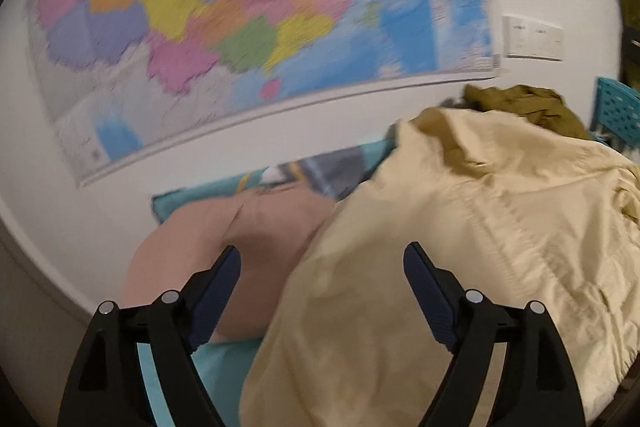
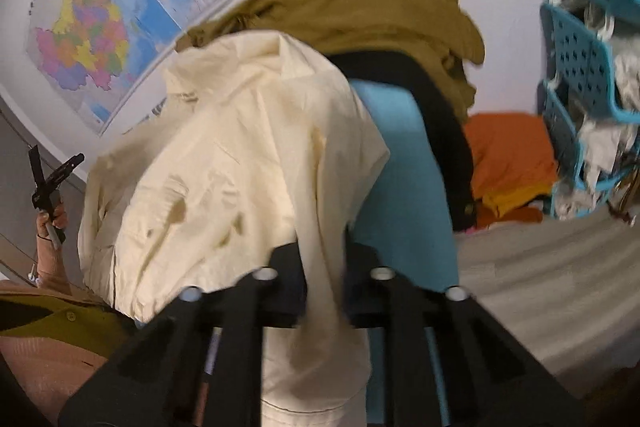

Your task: Fold large clothes

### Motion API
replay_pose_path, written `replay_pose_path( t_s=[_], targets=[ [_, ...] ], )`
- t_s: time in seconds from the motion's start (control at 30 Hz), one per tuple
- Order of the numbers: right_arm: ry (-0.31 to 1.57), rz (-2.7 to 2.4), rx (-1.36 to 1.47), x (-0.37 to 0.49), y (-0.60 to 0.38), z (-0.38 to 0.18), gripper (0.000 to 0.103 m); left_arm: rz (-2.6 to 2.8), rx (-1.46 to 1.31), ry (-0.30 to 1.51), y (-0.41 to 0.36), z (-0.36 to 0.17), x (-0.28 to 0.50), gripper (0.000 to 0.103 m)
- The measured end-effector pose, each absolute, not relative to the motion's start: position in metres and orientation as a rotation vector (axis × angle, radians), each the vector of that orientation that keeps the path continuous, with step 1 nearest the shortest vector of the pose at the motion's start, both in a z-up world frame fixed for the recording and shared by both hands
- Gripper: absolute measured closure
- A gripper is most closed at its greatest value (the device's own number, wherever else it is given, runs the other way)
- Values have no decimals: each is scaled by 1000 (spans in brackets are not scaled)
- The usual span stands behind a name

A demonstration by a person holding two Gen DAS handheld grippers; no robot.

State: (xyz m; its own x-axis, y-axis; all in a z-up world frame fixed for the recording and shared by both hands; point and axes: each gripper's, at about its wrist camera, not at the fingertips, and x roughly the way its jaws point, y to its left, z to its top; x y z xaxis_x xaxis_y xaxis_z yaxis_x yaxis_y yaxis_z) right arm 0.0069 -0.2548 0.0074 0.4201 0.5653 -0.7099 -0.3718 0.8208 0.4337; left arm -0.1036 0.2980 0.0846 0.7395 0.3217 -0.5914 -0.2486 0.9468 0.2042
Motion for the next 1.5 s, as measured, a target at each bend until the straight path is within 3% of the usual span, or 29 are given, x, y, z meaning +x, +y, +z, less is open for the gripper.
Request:
replay_pose_path(
  t_s=[0.23,0.4,0.67,0.73,0.77,0.83,1.03,1.17,1.33,1.43,1.5],
  targets=[
    [860,719,-37,2,-188,146,92,182,136,662,267,86,-87,21],
    [888,922,-298,-14,-76,182,90,76,138,684,247,77,-72,21],
    [979,1158,-398,-7,85,130,85,-69,77,670,237,71,-62,18],
    [1041,1163,-344,9,113,99,75,-96,41,677,242,67,-64,17],
    [1089,1166,-314,18,123,84,58,-108,18,686,246,64,-65,17],
    [1123,1161,-302,24,133,66,51,-104,4,701,252,58,-67,17],
    [981,1098,-117,51,65,95,40,-178,-69,764,262,38,-81,16],
    [875,830,-31,86,-14,105,31,-317,-89,776,248,30,-92,9],
    [980,650,68,129,-65,49,22,-430,-16,768,215,21,-100,7],
    [1078,676,135,147,-61,5,22,-396,36,881,198,-3,-83,7],
    [1098,721,209,155,-60,-7,24,-334,30,991,198,-25,-64,29]
  ],
)
